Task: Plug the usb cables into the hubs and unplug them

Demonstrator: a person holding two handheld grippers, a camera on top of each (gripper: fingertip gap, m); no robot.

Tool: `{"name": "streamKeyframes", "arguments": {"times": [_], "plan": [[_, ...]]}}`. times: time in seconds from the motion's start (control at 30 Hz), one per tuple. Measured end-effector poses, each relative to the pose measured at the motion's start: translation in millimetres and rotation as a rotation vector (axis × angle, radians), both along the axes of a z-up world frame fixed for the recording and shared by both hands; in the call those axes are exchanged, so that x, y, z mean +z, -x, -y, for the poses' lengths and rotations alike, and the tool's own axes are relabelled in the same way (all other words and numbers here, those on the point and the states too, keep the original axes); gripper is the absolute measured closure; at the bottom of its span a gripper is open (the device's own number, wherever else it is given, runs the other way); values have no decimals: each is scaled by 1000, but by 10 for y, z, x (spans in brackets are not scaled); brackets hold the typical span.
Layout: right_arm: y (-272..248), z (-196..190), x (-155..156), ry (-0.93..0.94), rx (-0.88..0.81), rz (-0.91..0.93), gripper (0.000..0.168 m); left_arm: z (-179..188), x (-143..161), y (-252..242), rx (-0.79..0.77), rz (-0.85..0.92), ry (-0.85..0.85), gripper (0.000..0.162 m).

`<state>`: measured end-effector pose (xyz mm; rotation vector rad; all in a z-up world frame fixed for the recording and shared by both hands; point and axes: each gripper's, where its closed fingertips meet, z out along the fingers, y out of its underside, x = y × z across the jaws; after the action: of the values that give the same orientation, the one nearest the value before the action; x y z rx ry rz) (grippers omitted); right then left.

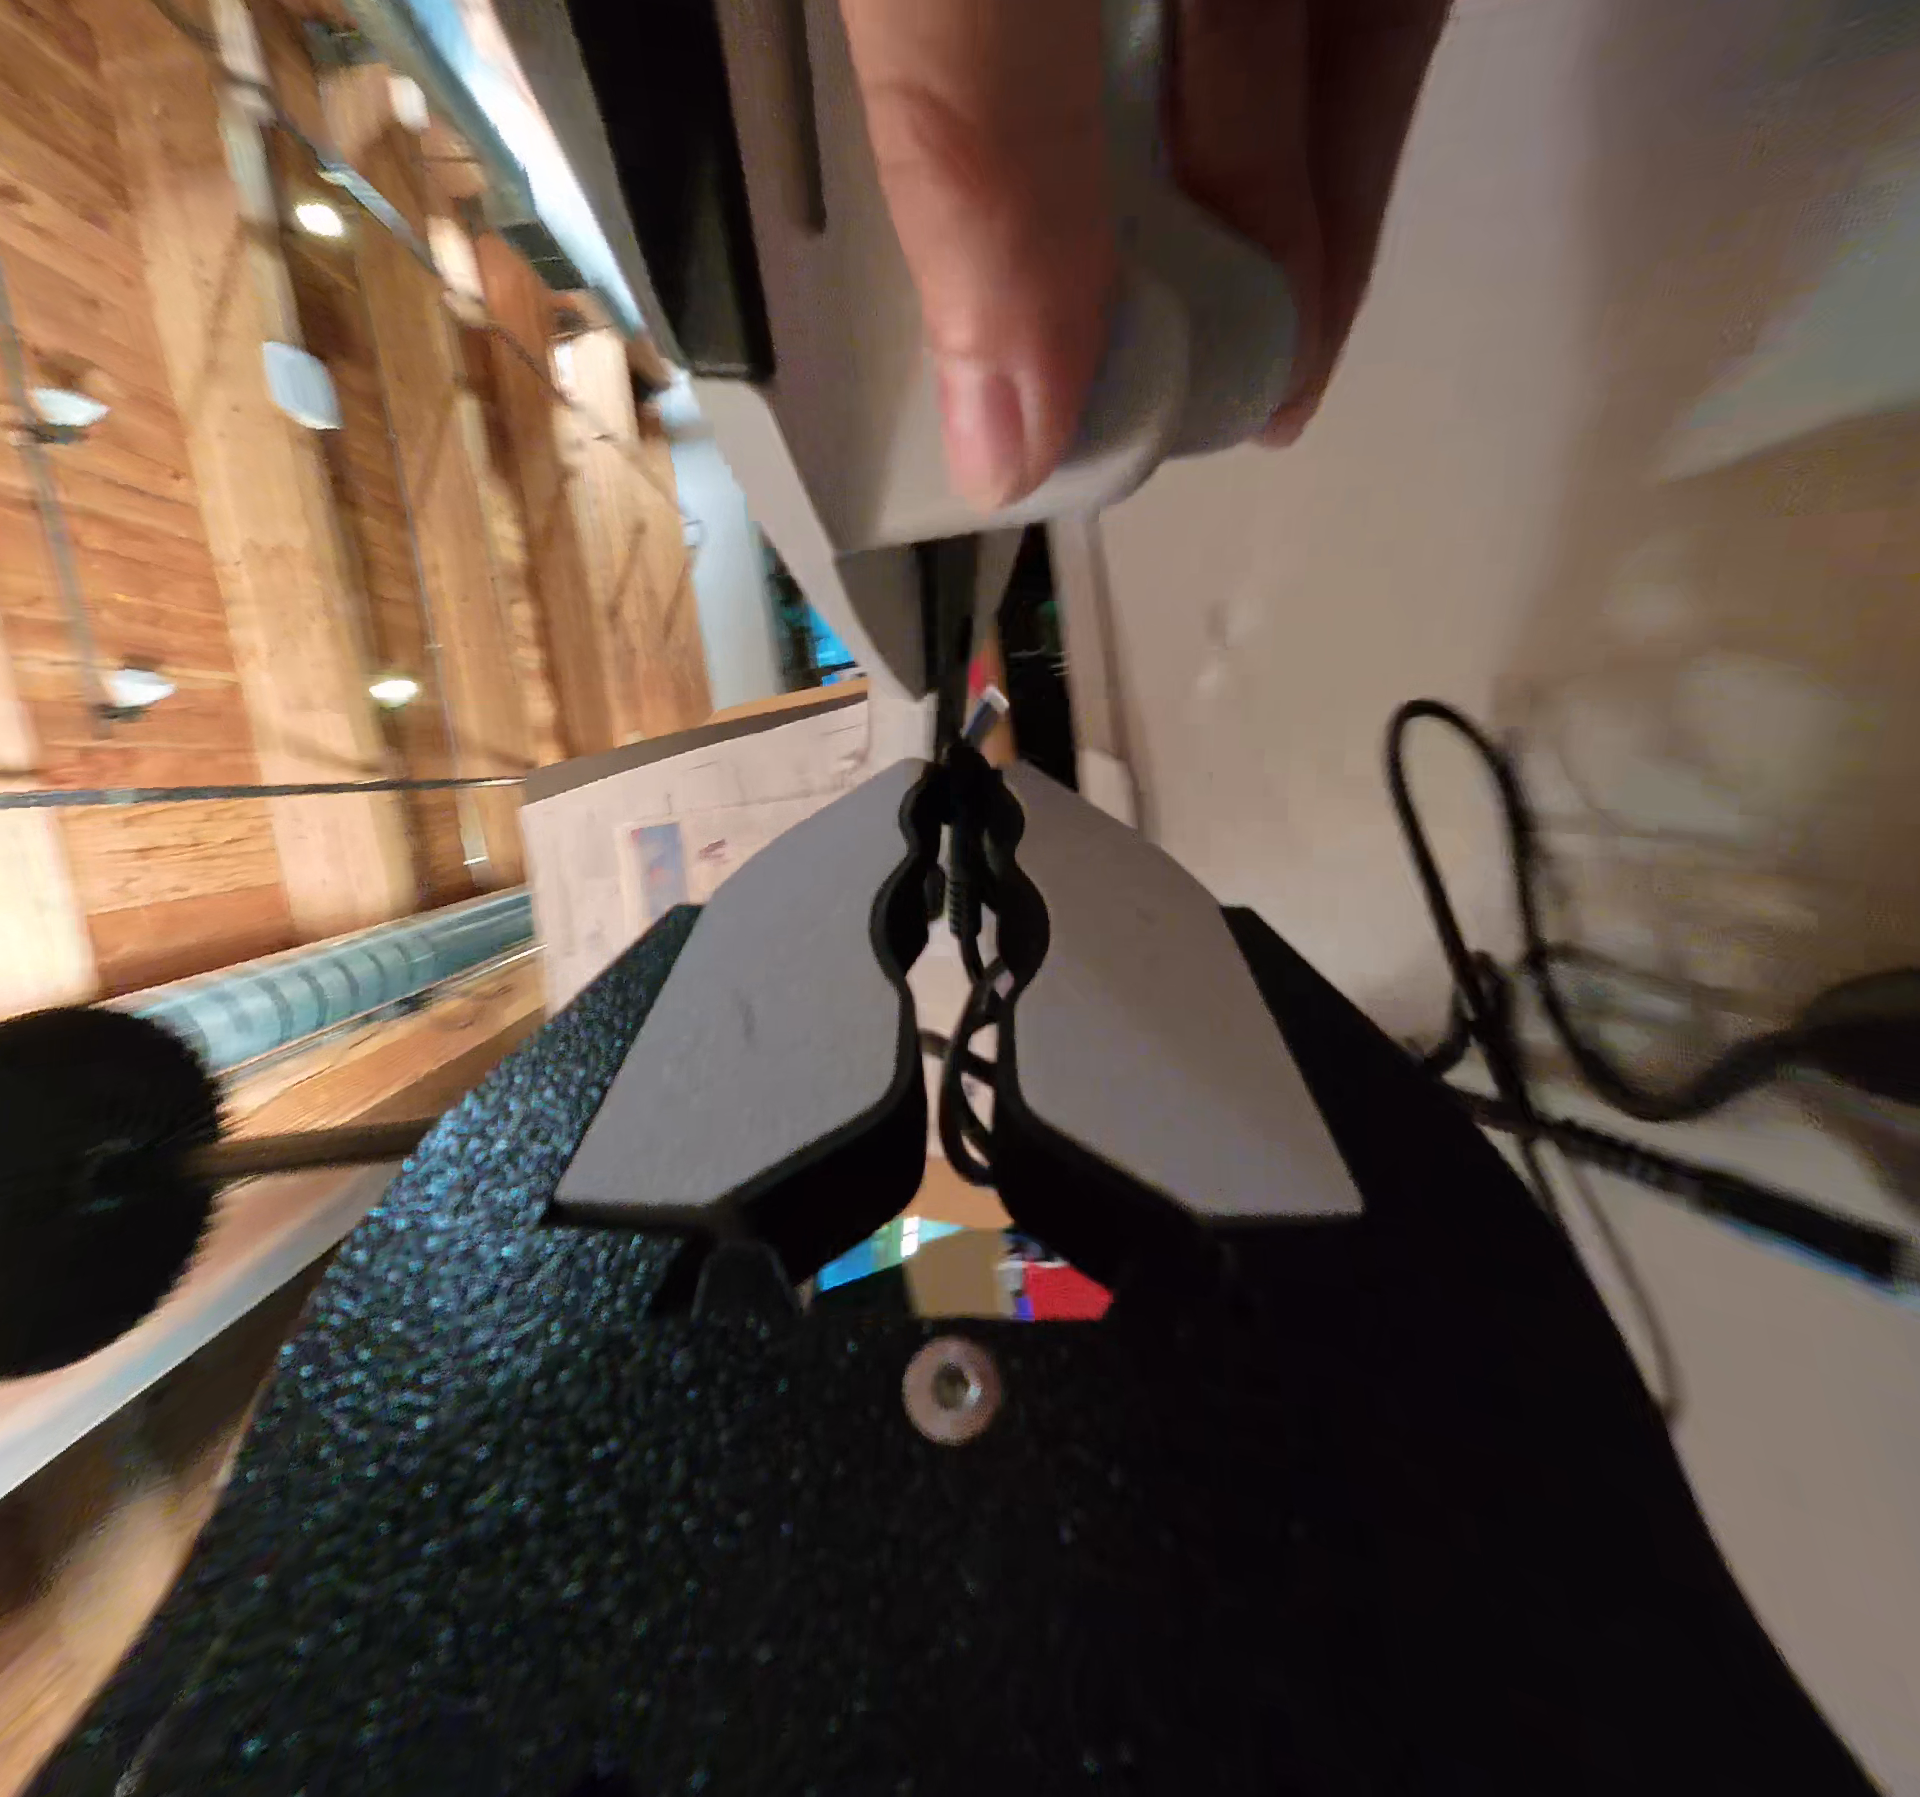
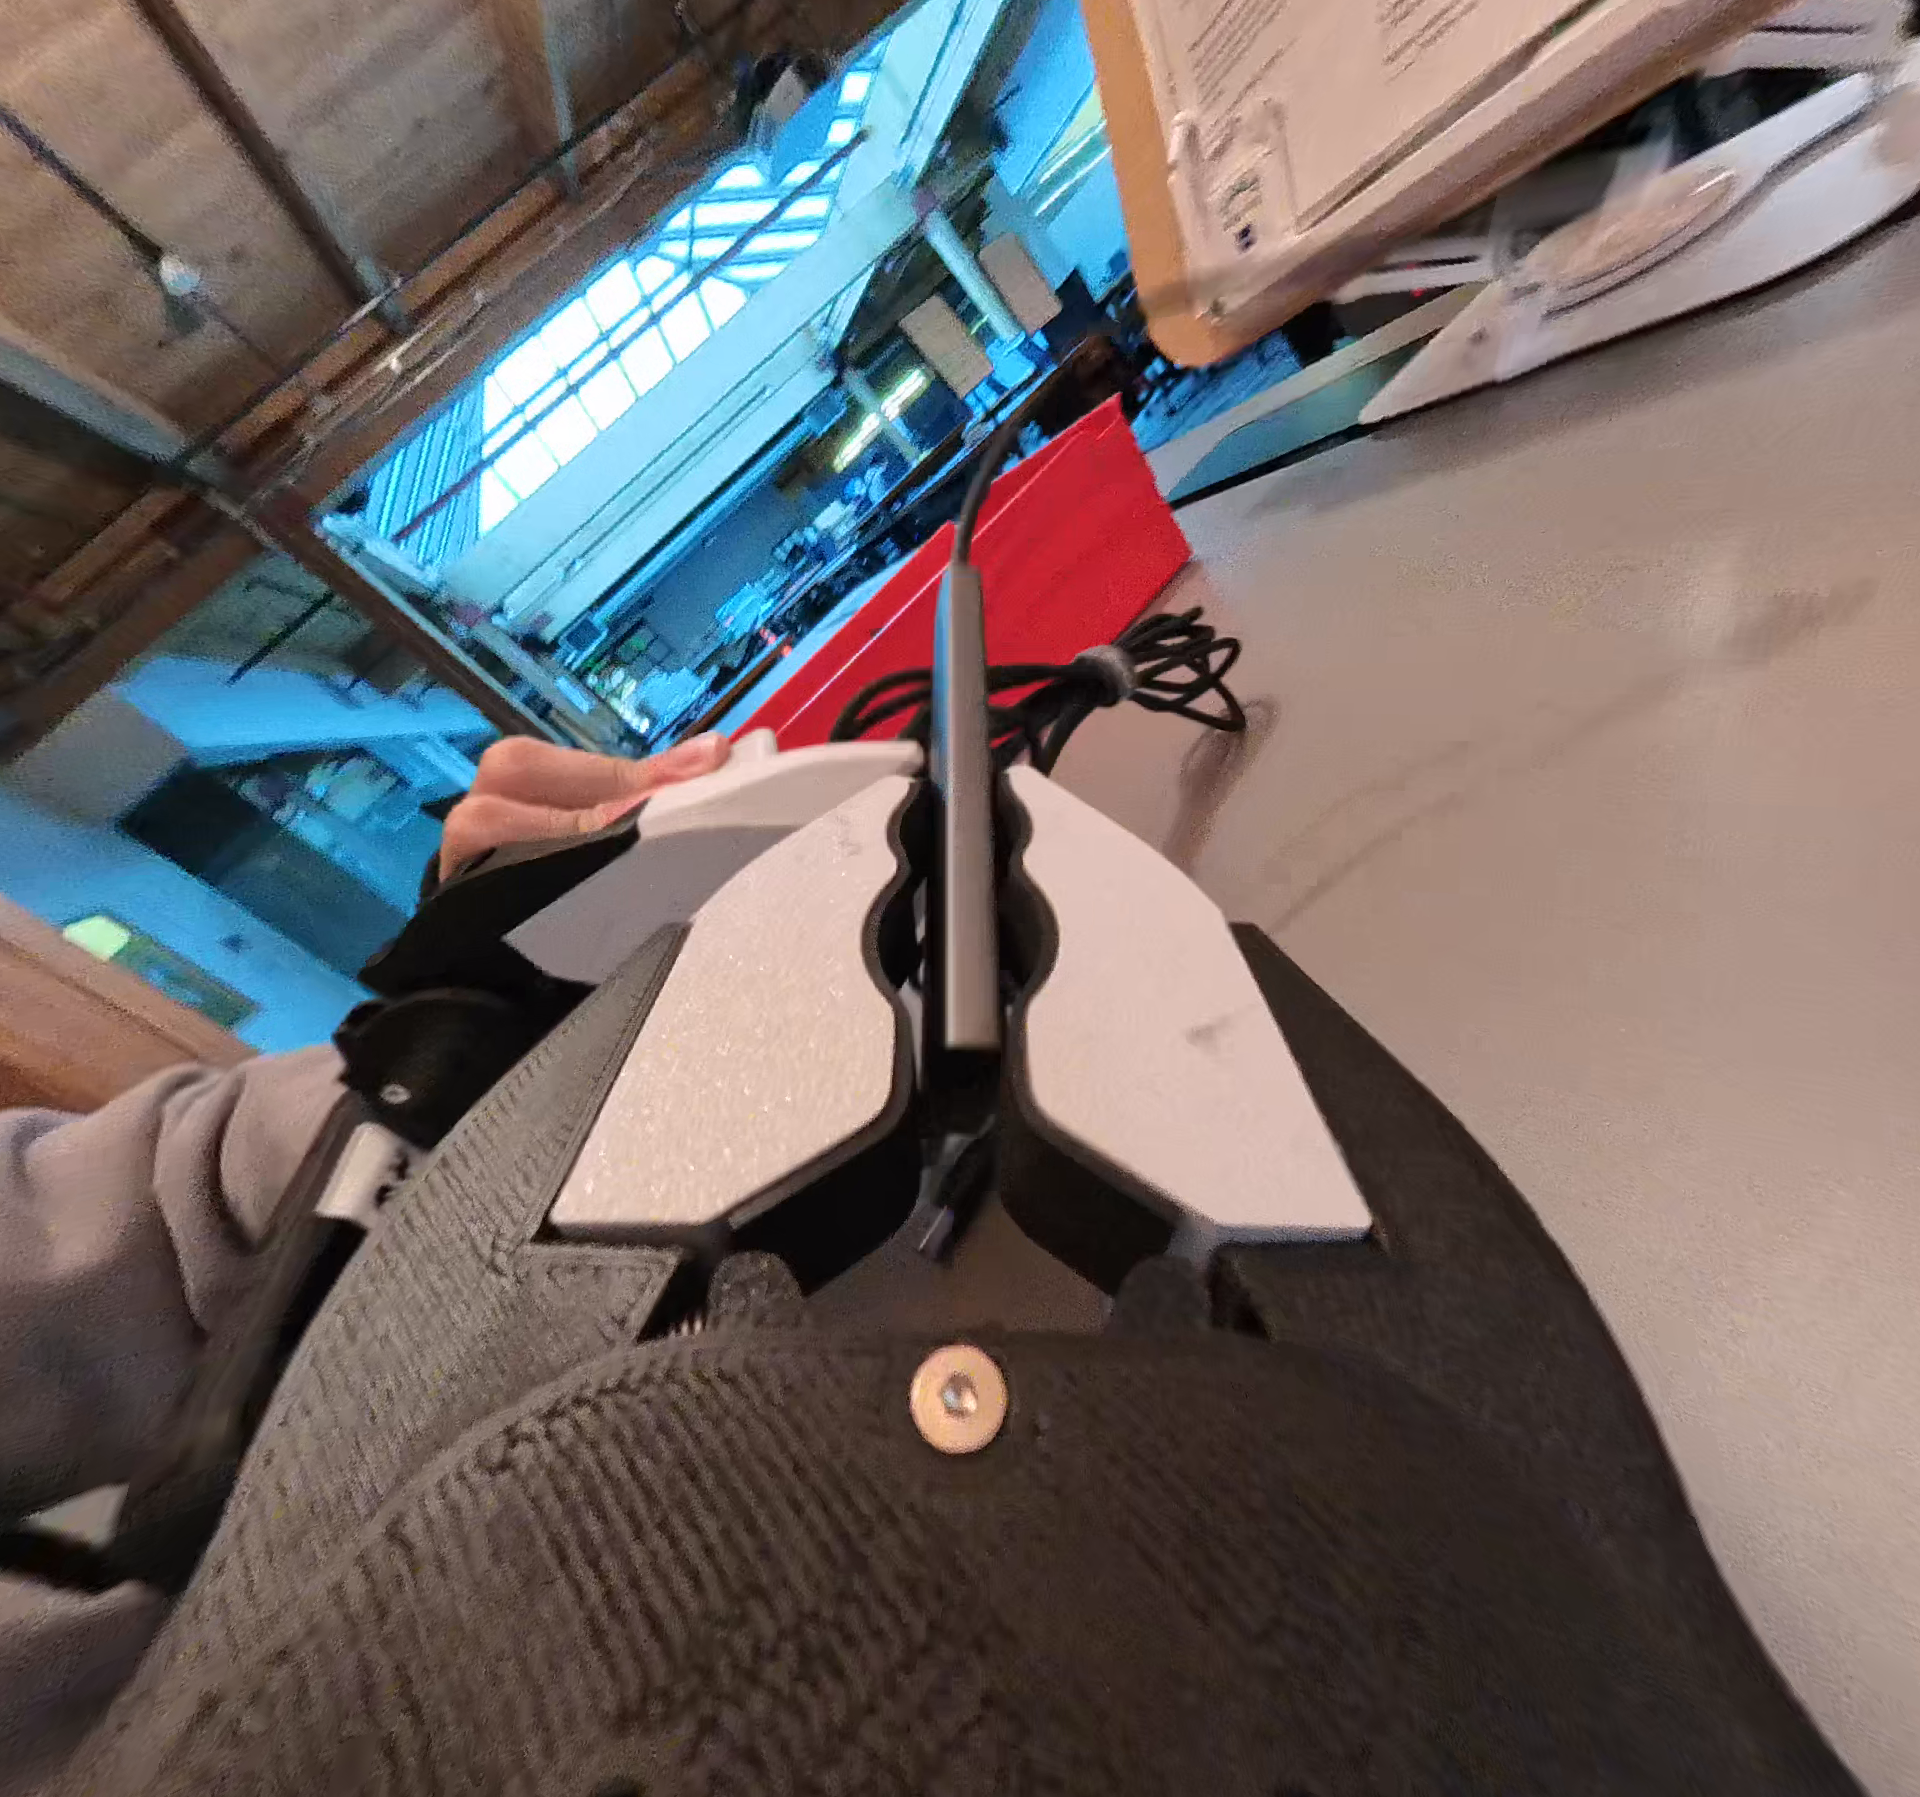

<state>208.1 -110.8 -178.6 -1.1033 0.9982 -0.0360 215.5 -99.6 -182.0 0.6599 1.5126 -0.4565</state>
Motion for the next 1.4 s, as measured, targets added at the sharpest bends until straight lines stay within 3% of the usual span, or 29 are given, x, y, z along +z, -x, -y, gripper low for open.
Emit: {"name": "streamKeyframes", "arguments": {"times": [0.2,0.4,0.43,0.53,0.63,0.67,0.77,0.87,0.93,1.07,1.2,1.4], "plan": [[50,60,12,59,29,44,157,21,52,5,-31,-35,32,155],[25,107,-71,44,37,-15,157,-34,-110,109,-61,-233,-47,155],[13,134,-94,31,26,-32,157,-56,-115,134,-64,-311,-14,154],[2,196,-122,73,-7,-10,158,-179,-124,107,12,-734,172,128],[51,126,-23,110,25,55,158,-293,28,-46,93,-1169,456,102],[66,96,20,116,31,80,158,-309,99,-95,105,-1332,581,101],[150,-21,204,49,87,154,158,-281,273,-106,36,-1852,869,105],[239,-139,247,47,161,194,158,-246,345,12,-120,-2131,919,124],[266,-201,180,117,182,211,158,-235,371,106,-218,-2193,903,144],[232,-172,177,233,97,334,146,-275,372,77,-202,-2349,962,152],[279,-185,173,462,9,542,148,-324,305,15,-81,-2577,1004,153],[272,-211,140,570,-61,649,137,-367,303,-96,-79,-2620,1131,153]]}}
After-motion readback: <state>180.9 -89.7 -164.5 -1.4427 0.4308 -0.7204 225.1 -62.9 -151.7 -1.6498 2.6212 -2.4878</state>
